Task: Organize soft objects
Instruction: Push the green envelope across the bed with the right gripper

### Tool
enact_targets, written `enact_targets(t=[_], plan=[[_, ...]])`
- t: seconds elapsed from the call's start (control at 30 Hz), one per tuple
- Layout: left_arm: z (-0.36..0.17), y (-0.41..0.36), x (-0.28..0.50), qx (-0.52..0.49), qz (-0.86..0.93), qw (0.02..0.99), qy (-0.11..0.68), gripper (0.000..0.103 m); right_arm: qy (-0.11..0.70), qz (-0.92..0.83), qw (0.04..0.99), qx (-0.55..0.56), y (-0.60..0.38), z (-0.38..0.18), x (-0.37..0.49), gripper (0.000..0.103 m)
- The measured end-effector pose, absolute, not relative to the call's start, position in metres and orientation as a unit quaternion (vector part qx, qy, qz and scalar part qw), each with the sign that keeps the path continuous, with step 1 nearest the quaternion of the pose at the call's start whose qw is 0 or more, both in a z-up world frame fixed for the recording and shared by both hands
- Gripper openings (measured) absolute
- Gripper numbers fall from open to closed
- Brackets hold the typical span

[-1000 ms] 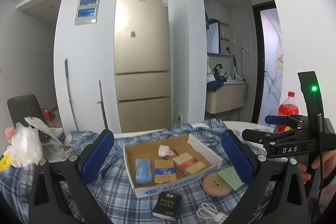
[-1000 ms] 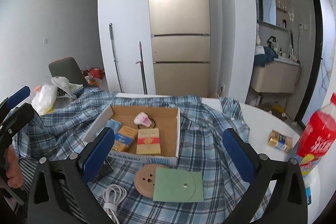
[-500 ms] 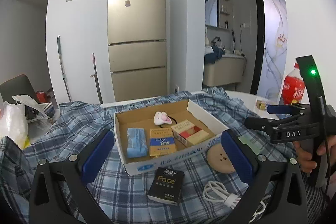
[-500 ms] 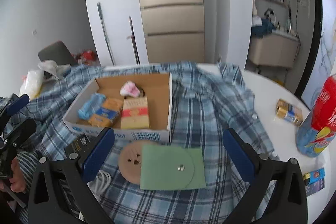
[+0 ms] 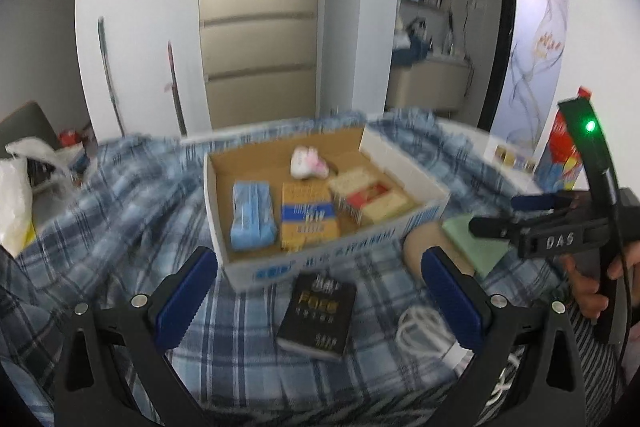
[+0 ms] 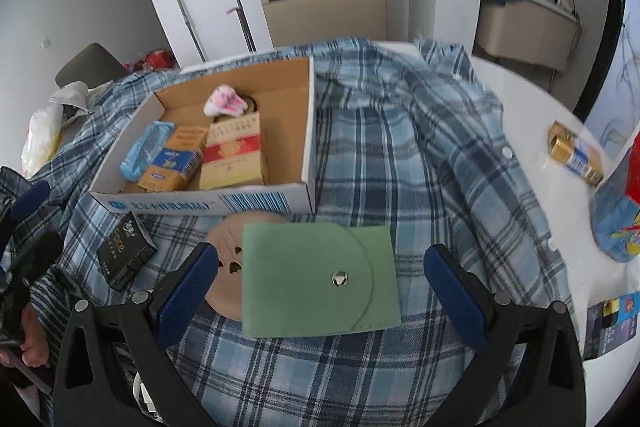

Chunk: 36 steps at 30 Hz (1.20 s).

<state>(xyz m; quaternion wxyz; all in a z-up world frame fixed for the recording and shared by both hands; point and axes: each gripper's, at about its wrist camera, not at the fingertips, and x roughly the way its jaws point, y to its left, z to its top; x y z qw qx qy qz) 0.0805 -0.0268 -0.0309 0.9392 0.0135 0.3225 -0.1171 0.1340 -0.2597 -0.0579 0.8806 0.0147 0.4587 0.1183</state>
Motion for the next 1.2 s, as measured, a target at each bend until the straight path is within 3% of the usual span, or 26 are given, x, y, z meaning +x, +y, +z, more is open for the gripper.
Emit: enact_targets(t=[0.53,0.83,1.0,1.2], plan=[[-0.053,-0.030,0.096,0.017,-0.117,0.918,0.378,0.103,0.517,0.118,0.847,0.022,-0.257,-0.084,0.149,0.102],[-0.057,-0.028,0.100,0.014,-0.113,0.913,0.391,0.098,0.525,0.121,0.843,0.010,-0.252,-0.089,0.151,0.090],[-0.058,-0.027,0.101,0.010,-0.115,0.911,0.395,0.094,0.513,0.124,0.850,-0.009,-0.247,-0.085,0.146,0.079],[-0.061,-0.029,0.103,0.014,-0.120,0.907,0.403,0.090,0.515,0.128,0.848,-0.003,-0.249,-0.085,0.147,0.081]])
